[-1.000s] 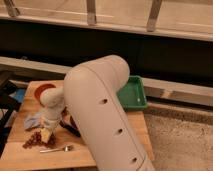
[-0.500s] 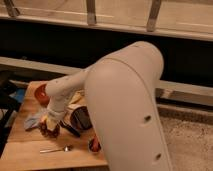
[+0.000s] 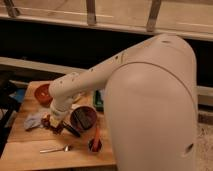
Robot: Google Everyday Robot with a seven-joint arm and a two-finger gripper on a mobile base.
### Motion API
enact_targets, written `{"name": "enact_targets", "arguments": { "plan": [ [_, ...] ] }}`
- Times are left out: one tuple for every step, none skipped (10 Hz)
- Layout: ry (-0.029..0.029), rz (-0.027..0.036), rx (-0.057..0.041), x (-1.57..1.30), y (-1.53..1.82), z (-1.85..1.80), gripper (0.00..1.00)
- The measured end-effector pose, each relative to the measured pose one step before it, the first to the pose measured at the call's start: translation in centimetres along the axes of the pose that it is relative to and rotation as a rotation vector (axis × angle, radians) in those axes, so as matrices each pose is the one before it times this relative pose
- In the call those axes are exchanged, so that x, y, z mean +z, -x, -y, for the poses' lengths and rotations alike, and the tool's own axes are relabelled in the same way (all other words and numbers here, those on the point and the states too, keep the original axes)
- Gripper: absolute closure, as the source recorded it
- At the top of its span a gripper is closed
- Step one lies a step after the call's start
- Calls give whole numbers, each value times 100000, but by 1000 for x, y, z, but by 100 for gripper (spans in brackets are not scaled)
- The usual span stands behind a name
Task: Place grapes in table surface
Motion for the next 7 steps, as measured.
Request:
{"name": "enact_targets", "arguments": {
  "plan": [
    [985, -275, -1872, 445, 150, -533, 88],
    [2310, -368, -1921, 838, 303, -677, 88],
    [2586, -644, -1310, 1080, 140, -471, 88],
    [2777, -966, -1126, 1159, 221, -439, 88],
    [1933, -665, -384, 789, 91, -54, 88],
    [1869, -815, -45, 814, 42, -20, 84],
    [1713, -444, 468, 699, 137, 170, 75]
  ]
}}
